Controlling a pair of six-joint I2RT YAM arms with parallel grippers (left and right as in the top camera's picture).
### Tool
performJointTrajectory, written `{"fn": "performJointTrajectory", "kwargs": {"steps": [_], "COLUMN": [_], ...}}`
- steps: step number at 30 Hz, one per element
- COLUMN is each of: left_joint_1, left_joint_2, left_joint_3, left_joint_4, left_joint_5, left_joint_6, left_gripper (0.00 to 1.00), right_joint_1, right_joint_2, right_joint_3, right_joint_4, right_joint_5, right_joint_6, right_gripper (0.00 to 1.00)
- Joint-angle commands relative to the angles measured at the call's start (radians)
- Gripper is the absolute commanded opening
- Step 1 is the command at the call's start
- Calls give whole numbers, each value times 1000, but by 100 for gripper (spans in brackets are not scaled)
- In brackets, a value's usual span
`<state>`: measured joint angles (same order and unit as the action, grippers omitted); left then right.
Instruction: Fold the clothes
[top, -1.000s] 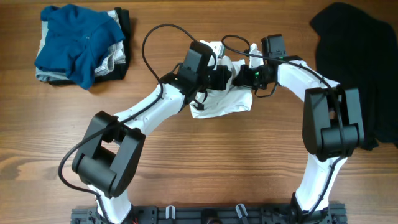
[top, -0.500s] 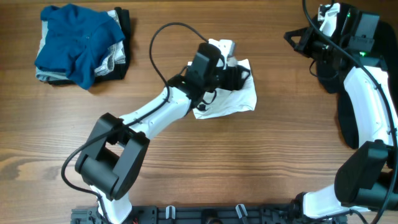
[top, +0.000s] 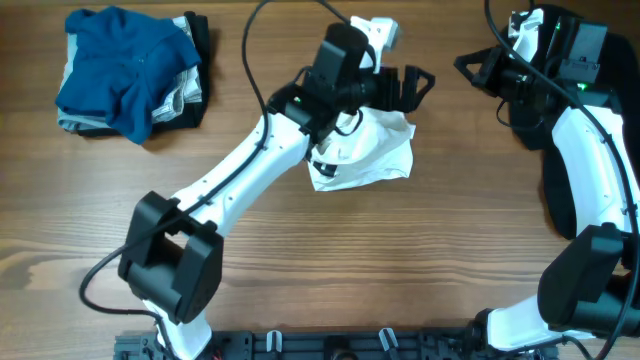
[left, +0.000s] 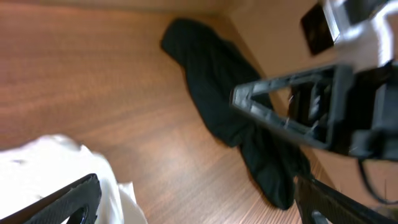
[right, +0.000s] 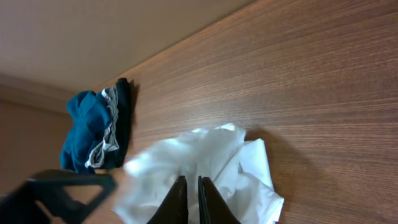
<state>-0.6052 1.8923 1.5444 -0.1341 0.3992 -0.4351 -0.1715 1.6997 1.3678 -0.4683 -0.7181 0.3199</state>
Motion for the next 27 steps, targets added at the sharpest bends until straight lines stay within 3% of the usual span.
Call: {"fn": "performJointTrajectory", "kwargs": {"steps": [1, 3, 9, 13, 17, 22, 27], "left_joint_1": [82, 108, 206, 415, 586, 665, 660], "left_joint_2": [-98, -122, -137, -142, -142, -142, -142], "left_joint_3": [57, 59, 59, 59, 59, 58, 58], "left_joint_4": [-29, -54, -154, -347, -553, -640, -645], "left_joint_5": [13, 13, 7, -15, -80, -99, -137], "left_joint_6": [8, 8, 38, 38, 39, 91, 91], "left_gripper": [100, 100, 100, 100, 100, 100, 100], "right_joint_1": [0, 0, 54, 249, 411, 525, 560], "right_joint_2": [10, 10, 10, 11, 16, 116, 225], "right_joint_3": [3, 3, 2, 2, 0, 0, 0], "right_joint_4": [-16, -16, -116, -162, -160, -148, -140], "right_joint_5": [-19, -20, -22, 123, 302, 393, 383], "right_joint_6": [-34, -35, -140, -279, -294, -295, -298], "right_gripper": [26, 33, 40, 57, 63, 60, 43]}}
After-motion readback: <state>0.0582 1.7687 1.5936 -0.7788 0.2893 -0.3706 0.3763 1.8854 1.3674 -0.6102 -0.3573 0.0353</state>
